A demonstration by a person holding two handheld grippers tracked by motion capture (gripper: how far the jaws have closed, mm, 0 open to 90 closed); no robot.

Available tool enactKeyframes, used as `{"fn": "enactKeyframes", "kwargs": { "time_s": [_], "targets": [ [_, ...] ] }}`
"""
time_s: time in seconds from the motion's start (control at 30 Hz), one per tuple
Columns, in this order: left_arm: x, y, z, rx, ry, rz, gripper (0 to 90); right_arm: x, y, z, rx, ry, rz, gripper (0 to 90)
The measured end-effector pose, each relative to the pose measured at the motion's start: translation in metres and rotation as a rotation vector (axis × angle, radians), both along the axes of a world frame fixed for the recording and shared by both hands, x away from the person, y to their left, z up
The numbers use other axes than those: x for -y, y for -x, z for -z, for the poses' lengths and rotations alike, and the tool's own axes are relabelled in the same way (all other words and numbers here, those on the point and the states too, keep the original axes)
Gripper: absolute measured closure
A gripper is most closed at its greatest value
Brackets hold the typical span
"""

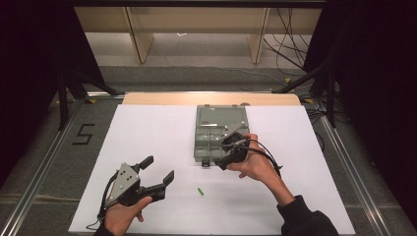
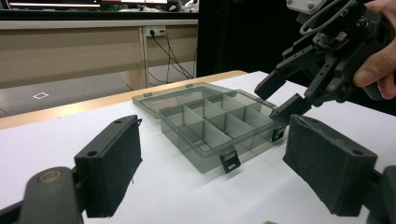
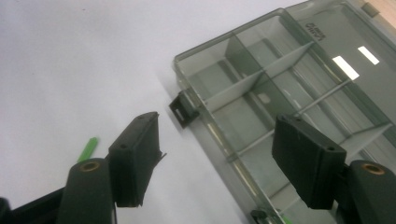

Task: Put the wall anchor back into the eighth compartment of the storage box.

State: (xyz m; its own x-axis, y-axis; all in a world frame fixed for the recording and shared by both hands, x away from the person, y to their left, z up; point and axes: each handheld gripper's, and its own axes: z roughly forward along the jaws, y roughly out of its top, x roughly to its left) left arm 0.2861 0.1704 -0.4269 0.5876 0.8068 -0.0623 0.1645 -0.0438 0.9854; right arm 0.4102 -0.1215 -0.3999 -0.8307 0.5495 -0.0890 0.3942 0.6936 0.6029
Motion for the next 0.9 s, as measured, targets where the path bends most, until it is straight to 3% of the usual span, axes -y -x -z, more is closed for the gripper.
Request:
{"fn": "enactKeyframes", "kwargs": {
  "time_s": [0.4, 0.9],
  "targets": [
    [-0.001, 0.000, 0.000, 0.000, 0.003, -0.001, 17.9, -0.019, 0.013, 0.005, -0.016, 0.023, -0.072, 33.2],
    [-0.001, 0.001, -0.001, 0.002, 0.006, -0.005, 17.9, -0.045, 0.028, 0.025, -0.080, 0.092, -0.166, 36.2]
  ]
}}
